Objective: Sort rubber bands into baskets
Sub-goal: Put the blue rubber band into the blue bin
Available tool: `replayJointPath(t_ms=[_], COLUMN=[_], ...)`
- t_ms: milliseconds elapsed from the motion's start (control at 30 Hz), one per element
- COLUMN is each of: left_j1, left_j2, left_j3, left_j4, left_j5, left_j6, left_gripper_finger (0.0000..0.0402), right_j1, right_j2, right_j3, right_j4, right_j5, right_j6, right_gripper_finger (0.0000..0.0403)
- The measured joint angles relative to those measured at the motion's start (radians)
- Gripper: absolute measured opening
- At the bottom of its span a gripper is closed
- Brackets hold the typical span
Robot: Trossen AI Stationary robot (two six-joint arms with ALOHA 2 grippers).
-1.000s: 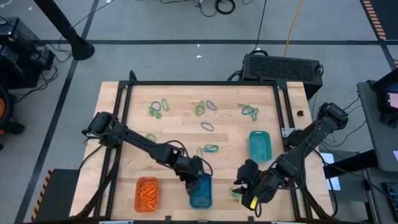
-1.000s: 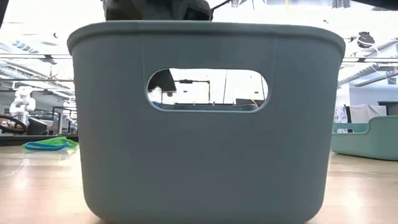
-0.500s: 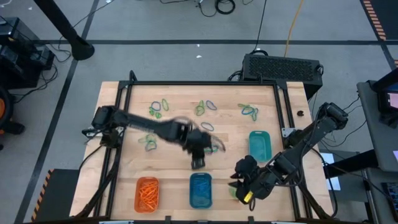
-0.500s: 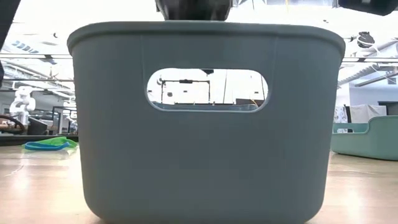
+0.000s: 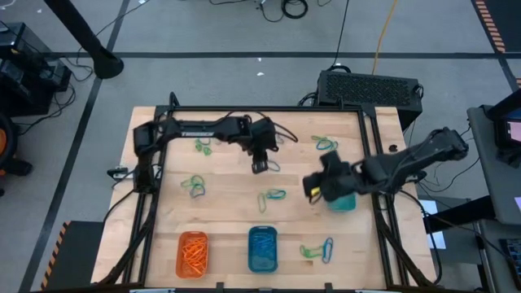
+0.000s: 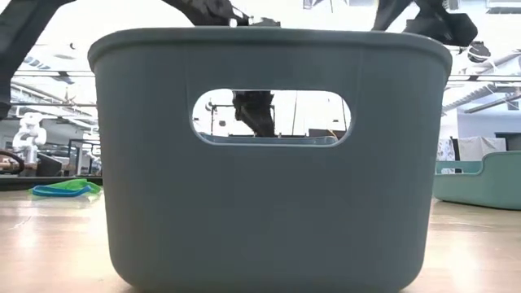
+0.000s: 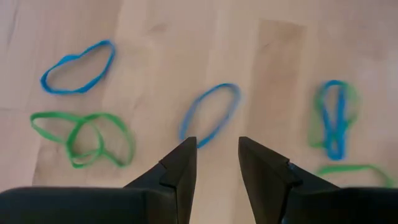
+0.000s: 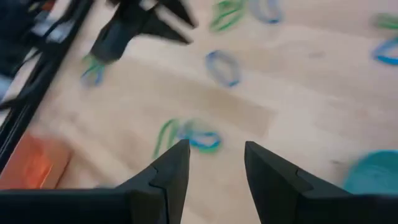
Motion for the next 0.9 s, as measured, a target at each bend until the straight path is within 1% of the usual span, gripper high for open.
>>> replayJointPath(t_ms=[133, 300, 400, 467, 600, 633, 767, 800, 900], left_j1=[0.034, 0.036, 0.026, 0.011, -0.025, -0.034, -0.064, -0.070, -0.077], left_j2=[0.050, 0.105, 0.134, 0.148, 0.154, 0.161, 0.179, 0.184, 0.203], left_j3=[0.000, 0.000, 0.000, -0.001, -0.001, 0.000, -0.001, 0.000, 0.000], left_j4=[0.021, 0.066, 0.107, 0.105, 0.135, 0.164, 0.224, 0.252, 0.265], left_j5=[0.041, 0.038, 0.041, 0.040, 0.041, 0.038, -0.032, -0.038, -0.041], left_j6=[0.003, 0.052, 0.116, 0.157, 0.179, 0.188, 0.208, 0.208, 0.208], left_gripper_finger=[0.0125, 0.0125, 0.0125, 0.0125, 0.0125, 0.0125, 0.0125, 0.0125, 0.0125], right_j1=[-0.092, -0.134, -0.156, -0.171, -0.197, -0.201, -0.204, -0.204, -0.204], right_j2=[-0.028, -0.020, -0.013, -0.014, -0.013, -0.014, -0.014, -0.014, -0.014], right_j3=[0.000, 0.000, 0.000, 0.000, 0.000, 0.000, 0.000, 0.000, 0.000], right_j4=[-0.064, -0.037, -0.029, -0.030, -0.029, -0.030, -0.030, -0.030, -0.031], right_j5=[-0.010, -0.036, -0.037, -0.044, -0.111, -0.121, -0.155, -0.161, -0.165], right_j6=[0.042, 0.022, -0.040, -0.078, -0.166, -0.191, -0.259, -0.274, -0.320], right_gripper_finger=[0.0146, 0.0146, 0.0146, 0.0146, 0.0146, 0.0146, 0.0146, 0.0146, 0.0146])
